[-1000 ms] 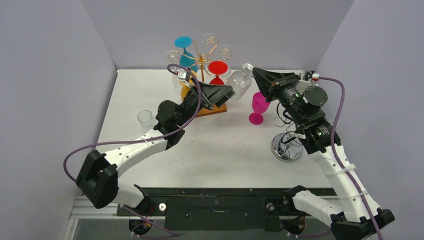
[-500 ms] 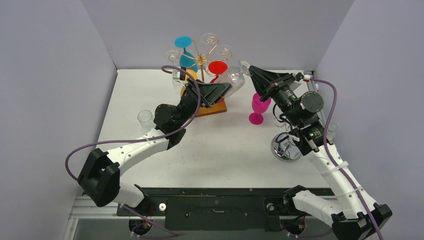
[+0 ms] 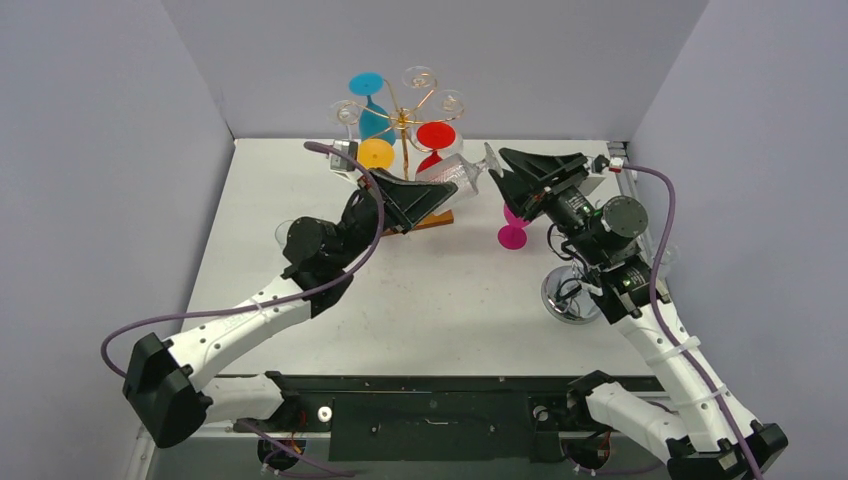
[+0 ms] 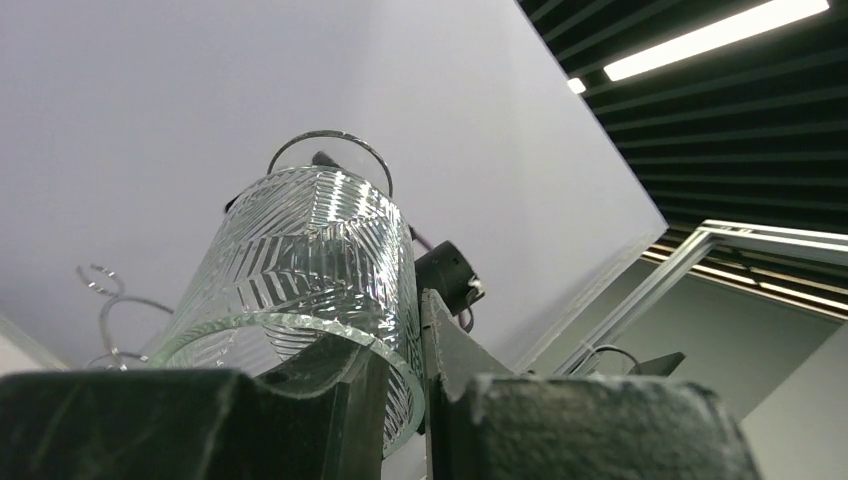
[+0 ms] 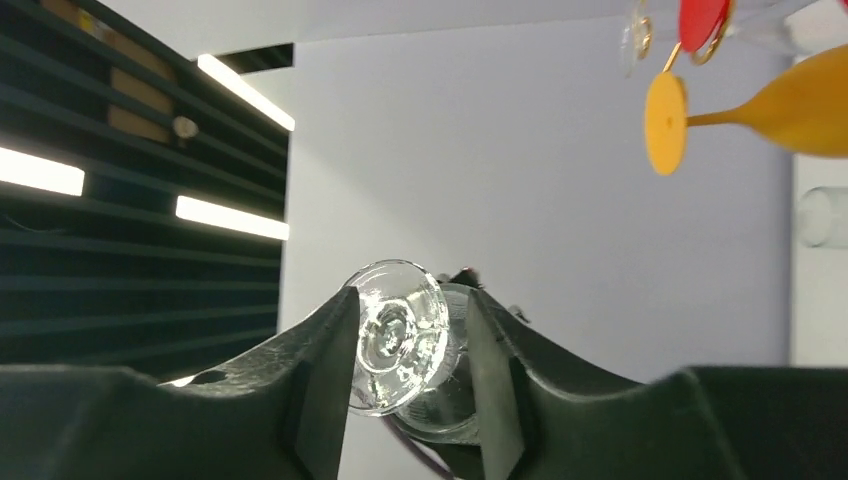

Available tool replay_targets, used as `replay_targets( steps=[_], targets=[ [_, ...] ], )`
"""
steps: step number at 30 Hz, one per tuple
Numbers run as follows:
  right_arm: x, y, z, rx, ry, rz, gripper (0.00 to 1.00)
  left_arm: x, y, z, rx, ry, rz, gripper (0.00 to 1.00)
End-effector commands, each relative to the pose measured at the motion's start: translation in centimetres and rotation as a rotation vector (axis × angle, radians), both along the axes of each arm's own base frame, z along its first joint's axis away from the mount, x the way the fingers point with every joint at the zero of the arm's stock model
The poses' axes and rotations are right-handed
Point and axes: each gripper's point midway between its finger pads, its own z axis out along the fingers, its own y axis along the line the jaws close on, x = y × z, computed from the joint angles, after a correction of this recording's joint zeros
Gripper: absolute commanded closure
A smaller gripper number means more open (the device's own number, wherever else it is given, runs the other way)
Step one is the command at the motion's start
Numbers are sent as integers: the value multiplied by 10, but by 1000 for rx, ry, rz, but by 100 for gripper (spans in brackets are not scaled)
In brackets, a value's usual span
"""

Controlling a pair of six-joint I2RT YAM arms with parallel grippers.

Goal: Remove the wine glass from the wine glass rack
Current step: Place the wine glass at the center of the board.

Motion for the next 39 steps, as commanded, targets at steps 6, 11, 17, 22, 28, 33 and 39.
replay_targets(
  steps=[6,11,17,22,28,33,39],
  targets=[
    [7,-9,-36,-448,-75,-80,28,-7,35,-33,384,11,223,100],
    [11,-33,-42,-681,-82,-194,20,-9,60,-89,686,144,292,100],
    [18,-50,-50,-852,-69,-261,18,-17,98,-172,985,377,345,100],
    [20,-53,-55,-936,-79,-272,18,-20,145,-239,1225,630,430,100],
    [20,-50,-68,-1002,-86,-244,17,-13,195,-291,1315,861,503,100],
    [17,-54,-77,-1056,-86,-234,17,-1,229,-322,1341,998,561,100],
    [10,-55,-83,-1073,-97,-220,17,33,276,-334,1311,1120,712,100]
  ],
)
